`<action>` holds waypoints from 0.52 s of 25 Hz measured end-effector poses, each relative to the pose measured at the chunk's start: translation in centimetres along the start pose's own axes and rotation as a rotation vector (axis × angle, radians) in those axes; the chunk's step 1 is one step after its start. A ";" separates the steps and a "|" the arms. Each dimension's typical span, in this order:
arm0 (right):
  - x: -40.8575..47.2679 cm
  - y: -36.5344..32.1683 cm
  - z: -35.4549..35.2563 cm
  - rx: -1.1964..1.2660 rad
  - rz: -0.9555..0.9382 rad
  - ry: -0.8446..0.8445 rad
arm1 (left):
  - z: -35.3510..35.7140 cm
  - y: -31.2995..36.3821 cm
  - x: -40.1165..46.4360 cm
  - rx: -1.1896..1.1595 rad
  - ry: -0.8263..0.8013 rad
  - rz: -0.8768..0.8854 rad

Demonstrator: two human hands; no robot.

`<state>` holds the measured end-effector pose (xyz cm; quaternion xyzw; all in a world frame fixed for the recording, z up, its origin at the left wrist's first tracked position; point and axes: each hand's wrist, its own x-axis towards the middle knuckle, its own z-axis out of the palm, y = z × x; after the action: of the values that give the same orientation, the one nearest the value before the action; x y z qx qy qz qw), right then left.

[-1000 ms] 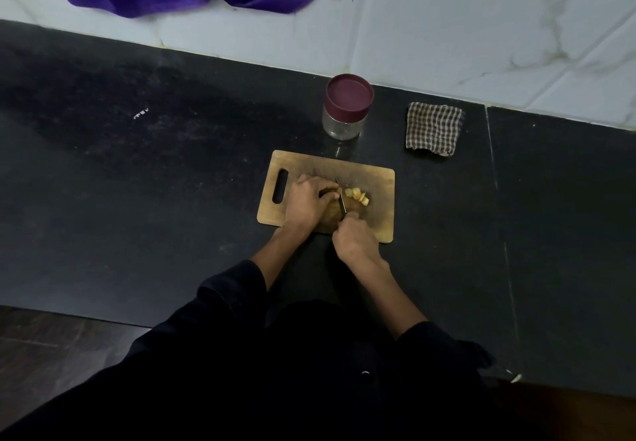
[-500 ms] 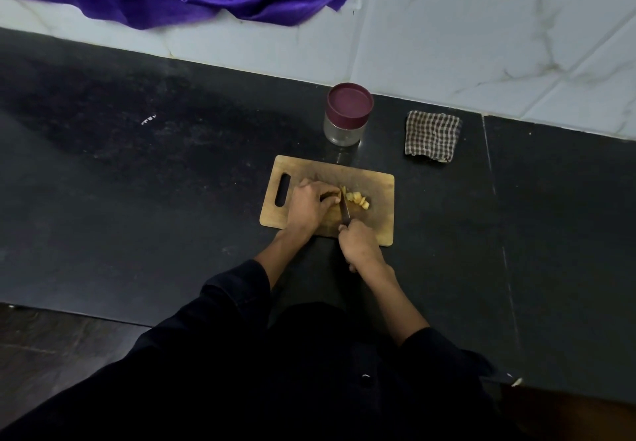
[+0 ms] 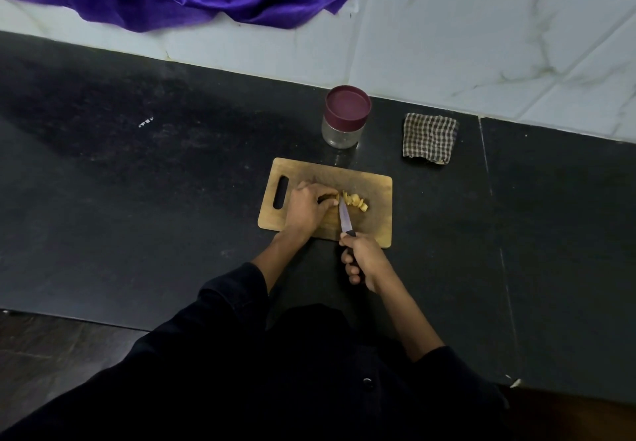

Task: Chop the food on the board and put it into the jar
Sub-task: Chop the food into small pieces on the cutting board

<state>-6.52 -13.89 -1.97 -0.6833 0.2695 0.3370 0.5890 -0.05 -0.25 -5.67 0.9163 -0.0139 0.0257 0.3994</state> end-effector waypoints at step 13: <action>-1.1 0.0 -2.2 0.157 0.035 -0.041 | 0.0 -0.2 0.1 -0.020 -0.036 -0.014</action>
<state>-6.95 -16.10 -0.95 -0.6232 0.2946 0.3390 0.6402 0.03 -0.11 -5.83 0.9127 -0.0152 0.0062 0.4082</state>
